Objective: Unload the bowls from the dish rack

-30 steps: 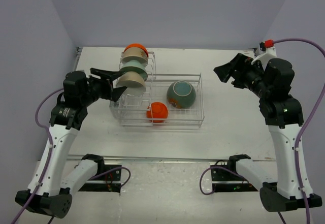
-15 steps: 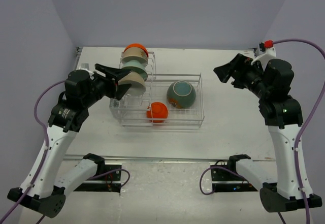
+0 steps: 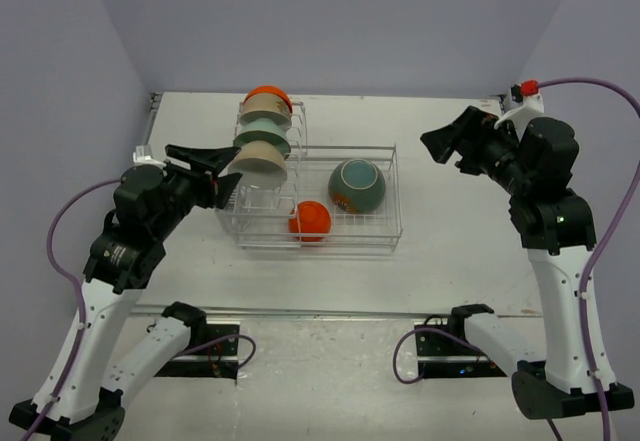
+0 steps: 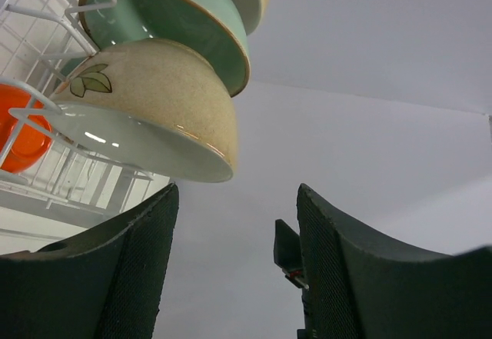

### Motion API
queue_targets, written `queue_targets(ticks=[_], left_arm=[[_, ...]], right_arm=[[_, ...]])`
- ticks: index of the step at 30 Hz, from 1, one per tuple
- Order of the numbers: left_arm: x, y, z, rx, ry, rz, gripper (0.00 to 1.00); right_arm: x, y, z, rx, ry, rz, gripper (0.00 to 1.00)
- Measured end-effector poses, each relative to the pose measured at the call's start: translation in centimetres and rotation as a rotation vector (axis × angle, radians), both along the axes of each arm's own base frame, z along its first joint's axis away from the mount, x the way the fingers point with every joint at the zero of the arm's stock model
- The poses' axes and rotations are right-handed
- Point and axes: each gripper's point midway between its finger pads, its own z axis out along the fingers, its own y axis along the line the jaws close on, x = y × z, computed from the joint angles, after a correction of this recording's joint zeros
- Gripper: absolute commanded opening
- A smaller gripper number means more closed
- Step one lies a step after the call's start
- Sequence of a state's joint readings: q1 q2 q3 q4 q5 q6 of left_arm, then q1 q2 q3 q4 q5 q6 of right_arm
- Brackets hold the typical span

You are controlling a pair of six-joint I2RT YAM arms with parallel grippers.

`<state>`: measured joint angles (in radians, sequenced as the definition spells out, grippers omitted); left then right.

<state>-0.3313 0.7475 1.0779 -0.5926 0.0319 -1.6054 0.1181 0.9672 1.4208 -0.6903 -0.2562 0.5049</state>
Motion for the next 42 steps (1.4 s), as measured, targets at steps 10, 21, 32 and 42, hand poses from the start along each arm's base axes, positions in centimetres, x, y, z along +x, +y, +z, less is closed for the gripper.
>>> queue_targets(ticks=[10,21,32,42], left_arm=[[-0.2,-2.1,-0.8,0.049,0.006,-0.017,0.63],[-0.9,-5.7,-1.8,0.106,0.017,-0.036,0.62],[-1.4,-1.0,1.6,0.054,-0.085,0.143,0.57],[-0.6,-0.2,1.1,0.064,-0.073,0.22,0.57]], right_arm=[[0.0,0.3,-0.6,-0.002,0.013,0.008,0.88],[-0.4,0.5,-0.4,-0.014,0.004,0.017,0.89],[-0.5,1.0,0.0,-0.03,-0.01,0.03,0.92],[-0.8,1.2,-0.1,-0.054,-0.001,0.027,0.92]])
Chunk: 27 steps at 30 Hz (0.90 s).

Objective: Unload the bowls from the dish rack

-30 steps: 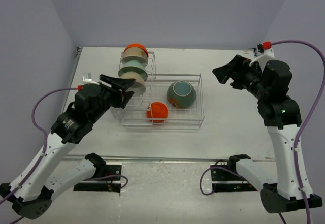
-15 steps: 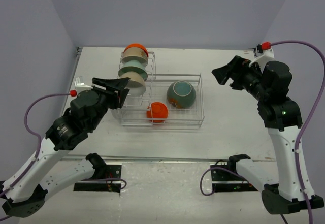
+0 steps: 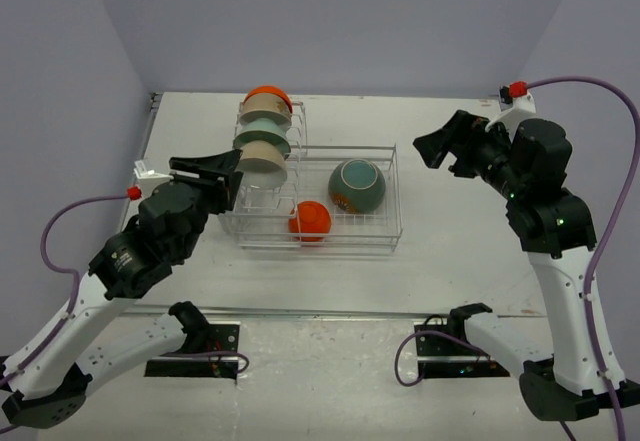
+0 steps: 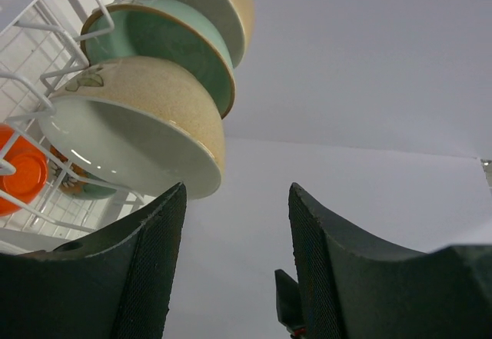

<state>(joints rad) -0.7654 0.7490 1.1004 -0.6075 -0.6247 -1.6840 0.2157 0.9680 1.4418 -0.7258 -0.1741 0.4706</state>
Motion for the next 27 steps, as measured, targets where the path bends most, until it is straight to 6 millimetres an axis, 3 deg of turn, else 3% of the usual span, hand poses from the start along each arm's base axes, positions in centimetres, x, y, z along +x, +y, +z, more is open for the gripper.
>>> queue_targets(ticks=[14,27], left_arm=[[0.6,-0.9,-3.2,0.007,0.049,0.006,0.58],[2.6,-2.7,-2.5,-0.008,0.012,0.009,0.57]], right_arm=[[0.0,-0.1,0.0,-0.002,0.001,-0.005,0.93],[-0.1,-0.2,0.0,-0.01,0.002,-0.005,0.91]])
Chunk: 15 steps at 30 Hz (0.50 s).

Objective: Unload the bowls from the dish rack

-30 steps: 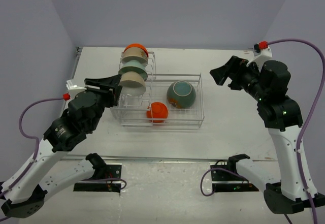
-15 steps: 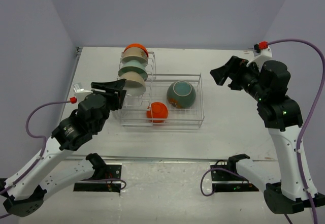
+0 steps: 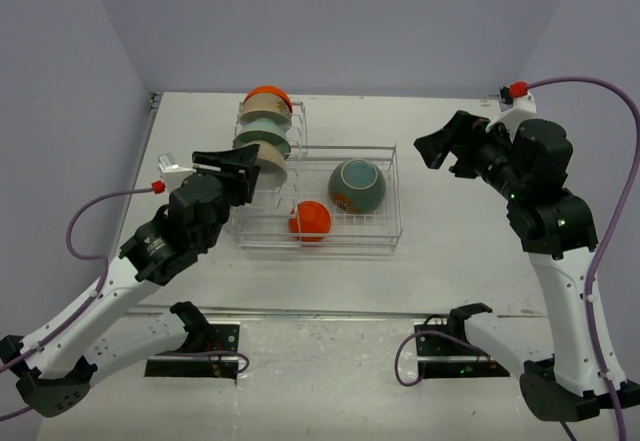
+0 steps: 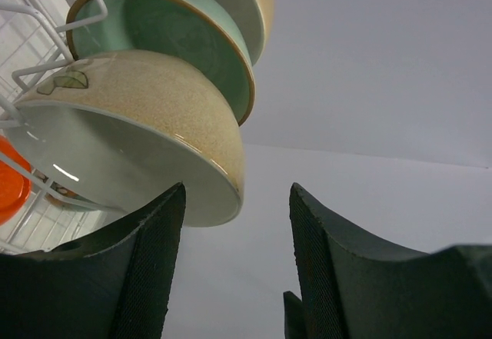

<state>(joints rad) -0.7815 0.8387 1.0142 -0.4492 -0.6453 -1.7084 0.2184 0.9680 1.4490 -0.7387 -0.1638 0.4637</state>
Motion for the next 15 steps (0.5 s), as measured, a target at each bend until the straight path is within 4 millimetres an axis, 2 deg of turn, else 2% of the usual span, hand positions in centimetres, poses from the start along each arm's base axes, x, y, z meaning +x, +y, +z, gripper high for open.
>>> queue_targets(ticks=[6,11,15], left_arm=[[0.5,-0.1,0.5,-0.012,-0.021,0.016,0.51],[1.3,-0.8,-0.2,-0.001,-0.012,0.02,0.48],[1.7,-1.2,-0.9,0.007,-0.005,0.022,0.41]], right_arm=[[0.0,-0.1,0.0,-0.011,-0.003,-0.008,0.89],[0.0,-0.1,0.0,-0.015,-0.005,-0.007,0.89],[0.0,-0.2,0.0,-0.016,-0.005,-0.008,0.9]])
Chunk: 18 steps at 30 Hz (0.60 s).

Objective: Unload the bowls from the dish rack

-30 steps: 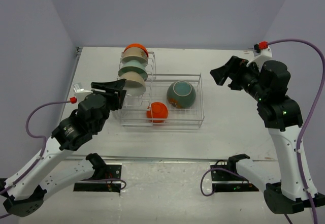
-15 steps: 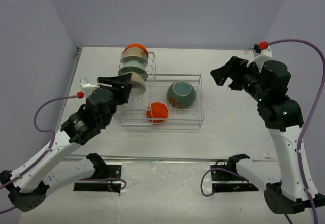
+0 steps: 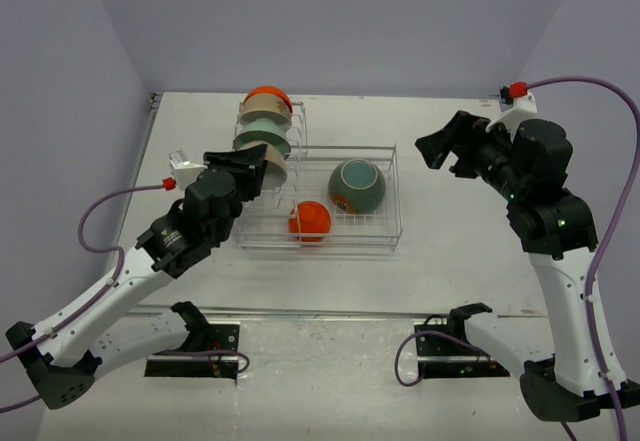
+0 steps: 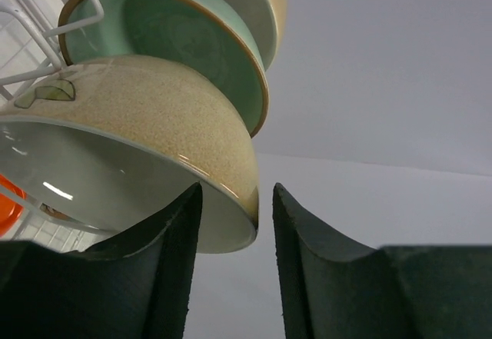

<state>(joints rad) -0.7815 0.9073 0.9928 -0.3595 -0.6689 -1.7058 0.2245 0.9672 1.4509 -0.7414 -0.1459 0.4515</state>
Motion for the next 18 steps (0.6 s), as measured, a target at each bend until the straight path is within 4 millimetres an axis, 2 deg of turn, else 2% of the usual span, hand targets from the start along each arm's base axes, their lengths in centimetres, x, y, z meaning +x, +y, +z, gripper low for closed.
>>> queue_targets(ticks=[2,3,5,6,9,18], left_arm=[[0.08,0.05,-0.14,0.002,-0.001,0.005,0.36],[0.11,0.11,-0.15,0.003,-0.002,0.009,0.28],[0.18,0.21,-0.05,0.005,-0.007,0.015,0.19],[0.21,0.22,0.12,0.002,-0.012,0.016,0.12],[0.29,0.2,0.55,-0.007,-0.026,0.018,0.0],[0.28,0.33,0.71,-0.008,-0.032,0.023,0.0]], right_arm=[[0.01,-0.05,0.01,-0.001,-0.001,-0.002,0.9],[0.01,-0.06,0.02,-0.001,-0.001,-0.003,0.91],[-0.01,-0.1,0.04,-0.001,-0.002,-0.005,0.91],[0.0,-0.11,0.04,-0.002,-0.002,-0.006,0.91],[-0.11,-0.02,0.09,-0.001,-0.004,-0.002,0.92],[-0.12,-0.17,0.14,-0.011,-0.011,-0.011,0.92]])
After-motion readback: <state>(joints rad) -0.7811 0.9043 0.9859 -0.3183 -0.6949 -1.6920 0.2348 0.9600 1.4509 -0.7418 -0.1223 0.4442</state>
